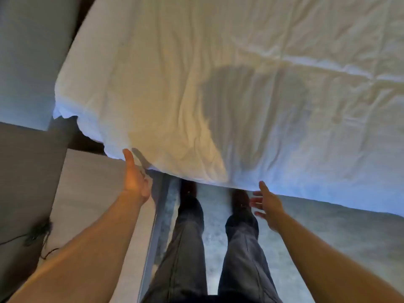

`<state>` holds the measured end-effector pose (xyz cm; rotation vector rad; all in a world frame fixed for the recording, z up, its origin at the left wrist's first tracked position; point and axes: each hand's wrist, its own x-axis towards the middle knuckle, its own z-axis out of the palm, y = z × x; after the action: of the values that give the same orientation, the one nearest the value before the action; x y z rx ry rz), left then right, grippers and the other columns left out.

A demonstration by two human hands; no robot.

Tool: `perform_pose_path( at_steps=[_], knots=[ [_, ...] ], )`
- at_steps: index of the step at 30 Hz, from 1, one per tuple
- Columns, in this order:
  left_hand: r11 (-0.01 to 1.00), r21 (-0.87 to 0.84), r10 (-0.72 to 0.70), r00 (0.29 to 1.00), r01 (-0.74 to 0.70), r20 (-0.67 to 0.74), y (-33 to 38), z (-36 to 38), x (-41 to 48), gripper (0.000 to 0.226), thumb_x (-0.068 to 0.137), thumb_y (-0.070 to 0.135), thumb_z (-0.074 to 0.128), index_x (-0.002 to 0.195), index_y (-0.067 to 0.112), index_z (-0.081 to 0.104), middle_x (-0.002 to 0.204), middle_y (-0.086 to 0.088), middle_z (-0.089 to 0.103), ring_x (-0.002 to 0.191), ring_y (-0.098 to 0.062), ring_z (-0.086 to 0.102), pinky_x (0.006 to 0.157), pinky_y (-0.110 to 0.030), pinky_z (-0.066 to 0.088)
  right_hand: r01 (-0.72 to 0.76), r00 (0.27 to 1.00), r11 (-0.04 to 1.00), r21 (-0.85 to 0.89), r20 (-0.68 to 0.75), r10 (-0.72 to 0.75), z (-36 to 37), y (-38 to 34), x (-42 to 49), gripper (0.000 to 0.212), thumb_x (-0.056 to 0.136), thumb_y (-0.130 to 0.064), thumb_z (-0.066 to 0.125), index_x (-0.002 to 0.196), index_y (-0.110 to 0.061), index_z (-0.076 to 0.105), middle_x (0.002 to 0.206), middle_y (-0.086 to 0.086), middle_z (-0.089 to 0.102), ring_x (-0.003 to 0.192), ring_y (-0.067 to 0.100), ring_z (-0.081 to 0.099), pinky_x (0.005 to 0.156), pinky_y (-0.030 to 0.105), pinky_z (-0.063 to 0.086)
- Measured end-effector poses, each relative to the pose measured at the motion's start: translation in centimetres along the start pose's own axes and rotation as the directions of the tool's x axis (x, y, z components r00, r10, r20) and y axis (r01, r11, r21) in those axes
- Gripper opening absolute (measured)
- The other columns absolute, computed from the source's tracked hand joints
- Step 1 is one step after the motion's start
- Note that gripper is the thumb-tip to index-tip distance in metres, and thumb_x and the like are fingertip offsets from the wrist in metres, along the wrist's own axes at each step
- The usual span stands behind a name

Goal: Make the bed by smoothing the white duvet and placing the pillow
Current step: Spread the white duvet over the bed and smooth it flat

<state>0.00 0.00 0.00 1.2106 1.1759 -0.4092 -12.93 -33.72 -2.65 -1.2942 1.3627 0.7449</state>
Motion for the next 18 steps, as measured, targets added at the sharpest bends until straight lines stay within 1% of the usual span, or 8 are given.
perform_pose_path(
  at_steps=[1,2,5,9,12,14,16,18],
  knots=[
    [0.997,-0.080,-0.007,1.000,0.007,0.011,0.9,0.1,1.1,0.093,0.078,0.090,0.048,0.147,0.027,0.053,0.113,0.007,0.069,0.105,-0.010,0.066,0.095,-0.023,0.047,-0.023,1.000,0.999,0.039,0.013,0.023,1.9,0.4,0.9,0.061,0.099,-0.065,0.050,0.112,-0.009,0.069,0.111,0.015,0.074,0.100,0.028,0.070,0.087,0.044,0.053],
    [0.989,-0.149,-0.012,1.000,0.012,0.001,1.4,-0.1,2.7,0.092,0.075,0.089,0.053,0.142,0.027,0.057,0.112,0.006,0.072,0.103,-0.012,0.069,0.097,-0.027,0.051,-0.048,0.999,0.997,0.056,0.018,0.047,3.6,0.6,1.5,0.063,0.098,-0.067,0.050,0.112,-0.009,0.069,0.111,0.015,0.074,0.104,0.030,0.071,0.090,0.046,0.054],
    [0.957,-0.289,0.024,1.000,-0.018,0.018,2.8,0.0,6.0,0.077,0.075,0.084,0.060,0.132,0.032,0.063,0.126,-0.002,0.072,0.116,-0.027,0.069,0.099,-0.048,0.057,-0.084,0.993,0.977,0.194,0.097,0.066,9.4,1.3,2.2,0.067,0.096,-0.071,0.050,0.117,-0.010,0.069,0.114,0.013,0.075,0.106,0.029,0.072,0.086,0.045,0.057],
    [0.937,-0.348,0.007,0.993,0.034,0.115,3.3,-0.9,8.3,0.086,0.065,0.086,0.067,0.137,0.038,0.062,0.134,-0.004,0.070,0.124,-0.036,0.065,0.102,-0.063,0.050,-0.134,0.977,0.933,0.334,0.202,0.068,15.3,1.3,2.3,0.073,0.091,-0.076,0.050,0.125,-0.014,0.066,0.120,0.010,0.073,0.109,0.027,0.071,0.090,0.045,0.057],
    [0.939,-0.331,-0.024,0.979,0.092,0.203,3.5,-1.2,8.5,0.079,0.072,0.083,0.066,0.135,0.035,0.066,0.133,-0.002,0.070,0.124,-0.035,0.065,0.106,-0.062,0.048,-0.170,0.960,0.894,0.414,0.276,0.054,18.5,1.1,2.7,0.086,0.088,-0.079,0.050,0.142,-0.013,0.056,0.131,0.013,0.067,0.115,0.029,0.068,0.090,0.045,0.054],
    [0.942,-0.309,-0.049,0.963,0.132,0.264,3.1,-1.5,8.4,0.074,0.079,0.081,0.062,0.136,0.033,0.066,0.133,-0.002,0.071,0.124,-0.032,0.066,0.107,-0.057,0.048,-0.212,0.945,0.835,0.508,0.326,0.042,20.0,0.8,3.0,0.099,0.085,-0.082,0.051,0.154,-0.013,0.042,0.145,0.017,0.058,0.127,0.033,0.061,0.105,0.050,0.049],
    [0.942,-0.298,-0.055,0.948,0.153,0.313,2.5,-2.0,7.6,0.069,0.085,0.077,0.058,0.138,0.031,0.065,0.135,-0.002,0.069,0.127,-0.031,0.064,0.110,-0.055,0.046,-0.255,0.930,0.756,0.603,0.368,0.020,21.2,0.3,2.9,0.107,0.081,-0.086,0.050,0.160,-0.016,0.032,0.154,0.018,0.050,0.138,0.034,0.052,0.118,0.052,0.038],
    [0.936,-0.323,-0.019,0.939,0.137,0.344,1.9,-2.8,6.1,0.064,0.092,0.070,0.056,0.142,0.029,0.062,0.139,-0.003,0.067,0.129,-0.030,0.062,0.115,-0.052,0.042,-0.294,0.925,0.652,0.699,0.379,0.010,22.1,0.2,2.9,0.111,0.074,-0.092,0.052,0.158,-0.019,0.039,0.147,0.015,0.058,0.136,0.032,0.055,0.120,0.050,0.037]
  ],
)
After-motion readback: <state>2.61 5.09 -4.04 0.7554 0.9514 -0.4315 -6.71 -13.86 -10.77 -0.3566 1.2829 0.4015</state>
